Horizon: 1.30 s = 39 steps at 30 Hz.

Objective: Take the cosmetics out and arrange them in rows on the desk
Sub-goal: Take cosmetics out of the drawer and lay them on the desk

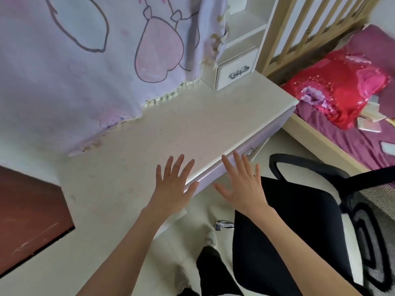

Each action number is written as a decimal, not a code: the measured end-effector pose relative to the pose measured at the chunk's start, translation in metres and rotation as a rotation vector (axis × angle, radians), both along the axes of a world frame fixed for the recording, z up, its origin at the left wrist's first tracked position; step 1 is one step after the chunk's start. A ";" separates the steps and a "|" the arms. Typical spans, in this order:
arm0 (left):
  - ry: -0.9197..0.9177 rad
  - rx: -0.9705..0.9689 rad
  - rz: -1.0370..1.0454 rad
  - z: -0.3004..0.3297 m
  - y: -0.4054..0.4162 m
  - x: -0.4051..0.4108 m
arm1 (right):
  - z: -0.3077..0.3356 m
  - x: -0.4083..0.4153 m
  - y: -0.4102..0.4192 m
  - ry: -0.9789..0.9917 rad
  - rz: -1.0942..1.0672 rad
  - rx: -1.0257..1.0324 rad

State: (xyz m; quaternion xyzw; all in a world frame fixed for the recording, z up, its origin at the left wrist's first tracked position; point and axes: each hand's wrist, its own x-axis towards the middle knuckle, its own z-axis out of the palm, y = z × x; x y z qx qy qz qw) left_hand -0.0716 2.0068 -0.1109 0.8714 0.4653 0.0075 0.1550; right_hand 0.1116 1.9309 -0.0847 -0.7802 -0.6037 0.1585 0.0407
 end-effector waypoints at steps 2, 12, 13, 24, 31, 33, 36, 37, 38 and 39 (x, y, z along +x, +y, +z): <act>0.020 -0.042 -0.014 -0.018 0.017 0.026 | -0.013 0.027 0.014 0.026 -0.035 -0.037; 0.147 -0.117 -0.082 -0.094 0.098 0.134 | -0.110 0.112 0.078 0.583 -0.371 -0.217; 0.177 -0.131 -0.087 -0.100 0.104 0.140 | -0.118 0.115 0.084 0.774 -0.531 -0.238; 0.199 -0.121 -0.058 -0.129 0.111 0.145 | -0.180 0.129 0.129 1.690 -1.482 0.139; 0.231 -0.174 -0.059 -0.128 0.113 0.145 | -0.186 0.135 0.121 1.744 -1.354 0.137; 0.240 -0.184 -0.055 -0.127 0.114 0.146 | -0.185 0.136 0.120 1.732 -1.307 0.142; 0.241 -0.207 -0.054 -0.124 0.114 0.147 | -0.184 0.138 0.118 1.727 -1.272 0.149; 0.242 -0.216 -0.056 -0.124 0.115 0.147 | -0.183 0.138 0.118 1.723 -1.264 0.151; 0.247 -0.223 -0.062 -0.123 0.115 0.146 | -0.183 0.139 0.117 1.714 -1.257 0.148; 0.253 -0.228 -0.067 -0.122 0.116 0.147 | -0.183 0.140 0.116 1.702 -1.254 0.143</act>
